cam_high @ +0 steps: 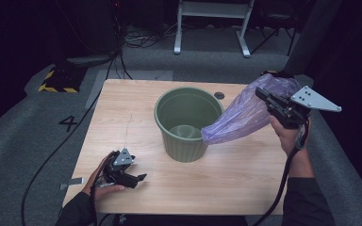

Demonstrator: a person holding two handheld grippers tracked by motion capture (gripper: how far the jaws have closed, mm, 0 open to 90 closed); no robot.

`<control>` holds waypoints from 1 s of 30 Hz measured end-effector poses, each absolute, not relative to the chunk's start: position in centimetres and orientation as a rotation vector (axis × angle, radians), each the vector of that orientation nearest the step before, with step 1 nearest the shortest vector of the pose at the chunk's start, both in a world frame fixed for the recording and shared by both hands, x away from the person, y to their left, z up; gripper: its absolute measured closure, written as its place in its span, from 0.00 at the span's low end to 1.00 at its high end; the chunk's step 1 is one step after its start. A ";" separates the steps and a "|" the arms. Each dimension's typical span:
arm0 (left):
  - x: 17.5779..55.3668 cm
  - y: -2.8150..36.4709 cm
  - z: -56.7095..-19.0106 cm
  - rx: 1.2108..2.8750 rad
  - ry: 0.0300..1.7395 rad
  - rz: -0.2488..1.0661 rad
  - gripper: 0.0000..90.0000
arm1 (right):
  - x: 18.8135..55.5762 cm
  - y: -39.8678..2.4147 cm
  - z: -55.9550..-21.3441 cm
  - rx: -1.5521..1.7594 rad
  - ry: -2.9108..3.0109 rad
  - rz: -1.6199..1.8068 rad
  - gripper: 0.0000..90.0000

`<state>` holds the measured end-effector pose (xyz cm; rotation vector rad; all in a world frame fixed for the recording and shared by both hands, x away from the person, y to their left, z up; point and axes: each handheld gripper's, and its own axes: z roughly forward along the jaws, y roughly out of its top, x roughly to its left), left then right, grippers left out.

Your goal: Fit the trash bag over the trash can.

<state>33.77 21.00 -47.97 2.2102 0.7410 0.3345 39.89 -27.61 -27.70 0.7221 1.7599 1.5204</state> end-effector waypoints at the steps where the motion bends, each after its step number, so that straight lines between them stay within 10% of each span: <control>1: 33.7 21.0 -47.4 2.189 0.733 0.340 0.18 | 40.1 -27.5 -27.7 0.727 1.759 1.512 1.00; 30: 34.8 20.1 -34.3 1.889 0.579 0.572 0.23 | 44.5 -21.8 -27.0 0.719 1.853 1.299 1.00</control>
